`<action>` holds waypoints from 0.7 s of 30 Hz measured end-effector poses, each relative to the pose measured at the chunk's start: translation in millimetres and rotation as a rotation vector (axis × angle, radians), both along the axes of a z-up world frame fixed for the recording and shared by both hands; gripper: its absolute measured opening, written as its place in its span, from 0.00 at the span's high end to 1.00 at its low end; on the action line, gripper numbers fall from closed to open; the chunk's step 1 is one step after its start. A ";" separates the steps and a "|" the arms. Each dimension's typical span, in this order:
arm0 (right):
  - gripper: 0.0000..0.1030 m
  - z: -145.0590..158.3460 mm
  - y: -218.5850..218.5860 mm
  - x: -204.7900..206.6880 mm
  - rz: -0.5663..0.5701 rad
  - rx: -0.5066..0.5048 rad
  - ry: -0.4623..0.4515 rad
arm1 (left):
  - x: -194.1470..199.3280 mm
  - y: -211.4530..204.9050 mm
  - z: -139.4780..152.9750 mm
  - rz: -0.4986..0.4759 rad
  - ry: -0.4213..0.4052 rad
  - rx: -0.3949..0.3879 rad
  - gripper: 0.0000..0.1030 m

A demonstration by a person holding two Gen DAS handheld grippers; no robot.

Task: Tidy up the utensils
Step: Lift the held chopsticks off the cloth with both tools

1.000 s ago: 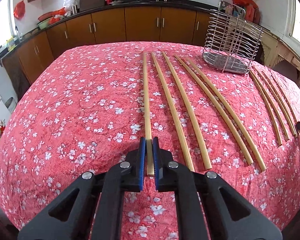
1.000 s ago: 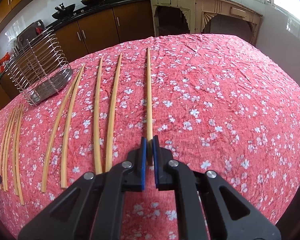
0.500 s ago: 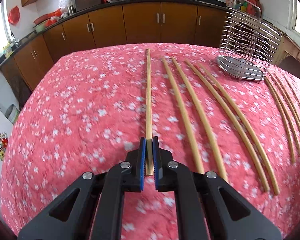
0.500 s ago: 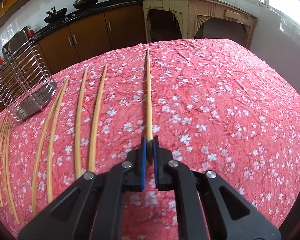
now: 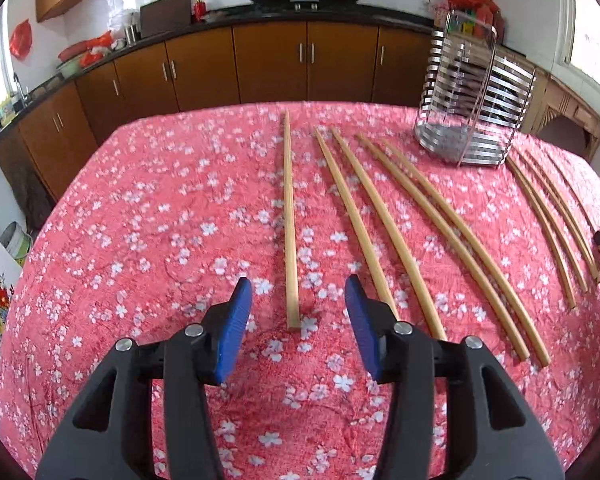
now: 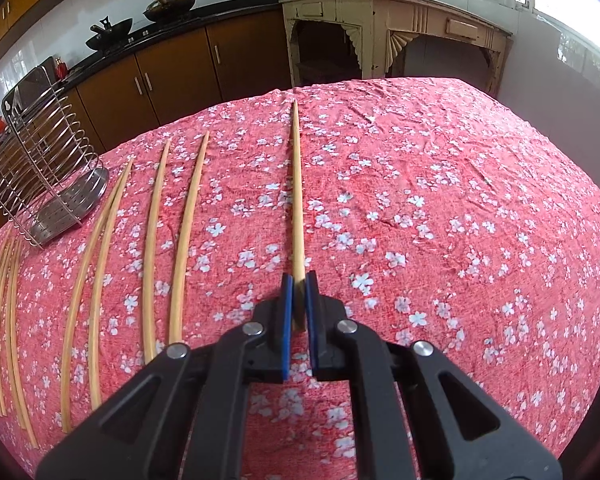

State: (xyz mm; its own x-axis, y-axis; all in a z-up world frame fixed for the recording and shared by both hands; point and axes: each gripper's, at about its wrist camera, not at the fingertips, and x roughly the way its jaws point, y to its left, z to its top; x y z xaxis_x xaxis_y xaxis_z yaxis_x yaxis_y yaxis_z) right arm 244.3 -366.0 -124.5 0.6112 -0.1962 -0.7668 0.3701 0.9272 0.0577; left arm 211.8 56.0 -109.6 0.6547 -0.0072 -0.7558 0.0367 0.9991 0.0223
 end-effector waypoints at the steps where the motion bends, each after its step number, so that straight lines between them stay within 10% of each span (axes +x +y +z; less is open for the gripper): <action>1: 0.92 0.0 1.4 -0.2 0.000 -0.002 0.000 | 1.2 0.8 -1.7 0.003 0.015 -0.001 0.54; 18: 0.91 0.5 8.9 -4.7 0.001 -0.039 0.015 | 1.6 -5.0 -6.0 0.020 0.037 0.044 0.69; 21: 0.92 0.5 10.6 -8.9 0.013 -0.035 0.012 | -3.8 -9.5 -6.7 0.003 0.035 0.043 0.89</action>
State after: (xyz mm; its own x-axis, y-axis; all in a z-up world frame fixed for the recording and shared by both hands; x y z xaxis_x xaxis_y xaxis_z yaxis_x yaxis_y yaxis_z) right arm 235.4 -355.4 -124.0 0.6047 -0.2148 -0.7669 0.3582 0.9334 0.0210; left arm 208.1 46.5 -116.3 0.6280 0.0276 -0.7777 0.0356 0.9973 0.0642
